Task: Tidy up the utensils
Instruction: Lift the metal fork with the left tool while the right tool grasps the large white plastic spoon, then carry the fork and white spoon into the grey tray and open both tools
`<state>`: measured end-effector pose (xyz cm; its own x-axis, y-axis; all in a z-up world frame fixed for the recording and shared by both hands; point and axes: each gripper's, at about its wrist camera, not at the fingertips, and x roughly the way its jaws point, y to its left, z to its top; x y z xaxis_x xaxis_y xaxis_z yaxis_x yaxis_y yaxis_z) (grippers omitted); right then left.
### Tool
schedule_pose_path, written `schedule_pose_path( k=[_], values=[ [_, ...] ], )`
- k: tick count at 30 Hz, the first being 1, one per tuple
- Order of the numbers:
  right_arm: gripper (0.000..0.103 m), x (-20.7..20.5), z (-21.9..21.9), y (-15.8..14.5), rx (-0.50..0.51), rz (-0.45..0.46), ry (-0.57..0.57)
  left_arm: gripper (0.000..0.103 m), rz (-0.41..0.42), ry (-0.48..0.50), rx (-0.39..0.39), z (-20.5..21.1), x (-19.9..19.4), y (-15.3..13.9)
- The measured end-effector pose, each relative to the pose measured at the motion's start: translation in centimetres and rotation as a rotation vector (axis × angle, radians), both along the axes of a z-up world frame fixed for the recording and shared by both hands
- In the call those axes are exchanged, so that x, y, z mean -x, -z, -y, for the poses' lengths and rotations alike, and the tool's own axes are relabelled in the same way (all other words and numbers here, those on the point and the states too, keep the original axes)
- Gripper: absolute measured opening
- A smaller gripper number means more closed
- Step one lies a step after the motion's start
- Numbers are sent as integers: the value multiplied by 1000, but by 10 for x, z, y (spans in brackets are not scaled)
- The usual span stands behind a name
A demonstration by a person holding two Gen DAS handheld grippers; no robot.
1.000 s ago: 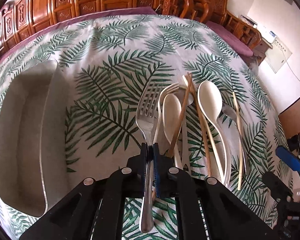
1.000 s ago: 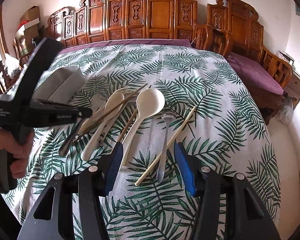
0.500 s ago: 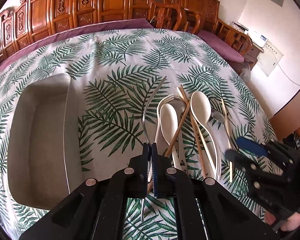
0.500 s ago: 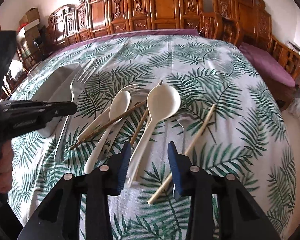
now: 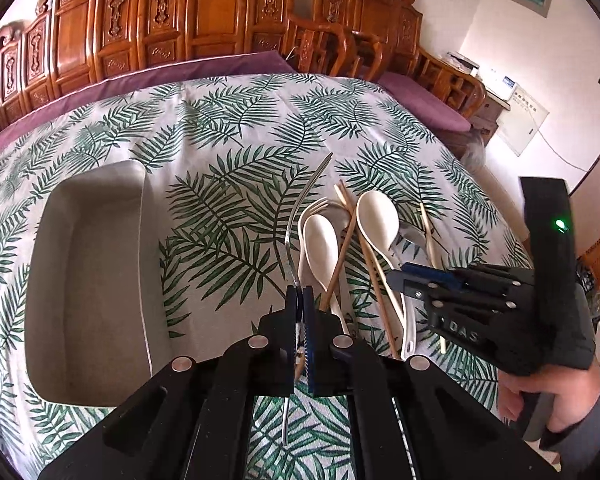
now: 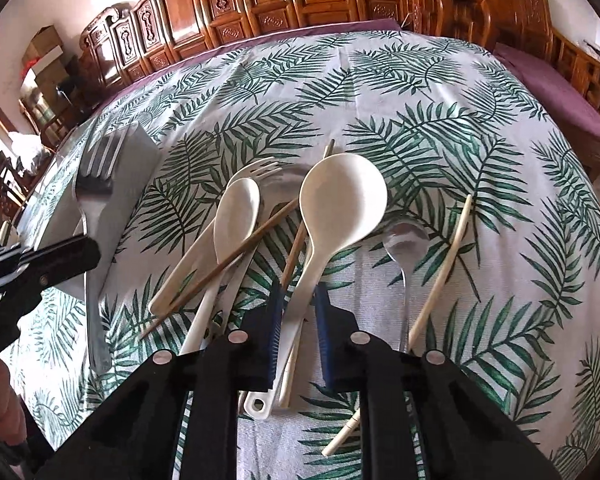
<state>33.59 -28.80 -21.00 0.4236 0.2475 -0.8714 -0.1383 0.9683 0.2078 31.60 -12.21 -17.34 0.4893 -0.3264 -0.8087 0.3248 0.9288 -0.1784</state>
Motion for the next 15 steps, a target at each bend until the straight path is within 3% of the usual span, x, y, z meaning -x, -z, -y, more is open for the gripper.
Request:
schedule_pose_path(
  k=[5,9,15],
  values=[
    [18,-6,4,11,8,-56,39,2,11,-2,14,-6,4,-8],
    [12,-5,10,8,-15,-41,57,2,20,-7,15,-11,10,-14],
    [12,5,9,-13,-21,0,35,2,34,-28,14,-23,15,-27]
  ],
)
